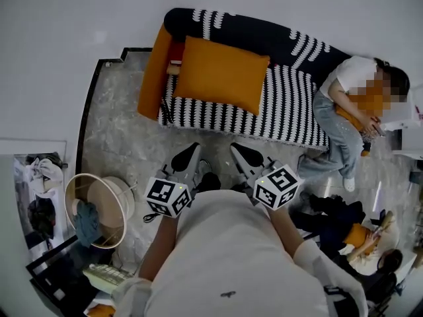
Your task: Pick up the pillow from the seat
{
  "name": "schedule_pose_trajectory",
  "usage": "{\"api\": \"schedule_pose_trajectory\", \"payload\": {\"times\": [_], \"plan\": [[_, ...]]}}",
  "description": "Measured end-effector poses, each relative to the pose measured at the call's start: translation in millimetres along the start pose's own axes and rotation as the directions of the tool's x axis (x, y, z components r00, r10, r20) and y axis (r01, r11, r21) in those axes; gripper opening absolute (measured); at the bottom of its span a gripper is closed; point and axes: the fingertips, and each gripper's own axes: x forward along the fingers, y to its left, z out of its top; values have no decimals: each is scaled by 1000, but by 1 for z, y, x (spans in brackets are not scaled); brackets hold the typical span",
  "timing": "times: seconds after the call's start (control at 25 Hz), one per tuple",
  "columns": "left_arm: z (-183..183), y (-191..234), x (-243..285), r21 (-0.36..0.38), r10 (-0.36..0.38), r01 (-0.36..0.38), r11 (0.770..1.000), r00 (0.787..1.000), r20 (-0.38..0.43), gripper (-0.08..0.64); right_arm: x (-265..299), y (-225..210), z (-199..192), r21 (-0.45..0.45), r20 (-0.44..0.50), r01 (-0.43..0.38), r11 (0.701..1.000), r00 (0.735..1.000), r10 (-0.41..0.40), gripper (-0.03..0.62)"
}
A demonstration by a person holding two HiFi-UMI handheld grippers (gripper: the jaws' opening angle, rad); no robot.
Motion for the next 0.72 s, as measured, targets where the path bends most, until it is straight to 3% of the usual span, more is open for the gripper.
{"api": "schedule_pose_trajectory", "payload": {"times": [0.36, 0.72], "plan": [[3, 55, -7, -25, -5, 4, 1000, 1000, -20, 12, 24, -19, -4, 68, -28, 140, 988, 990, -138, 6], [5, 61, 13, -33, -39, 37, 999, 998, -58, 12, 14, -52, -9, 140, -37, 240, 961, 971, -238, 6]]}}
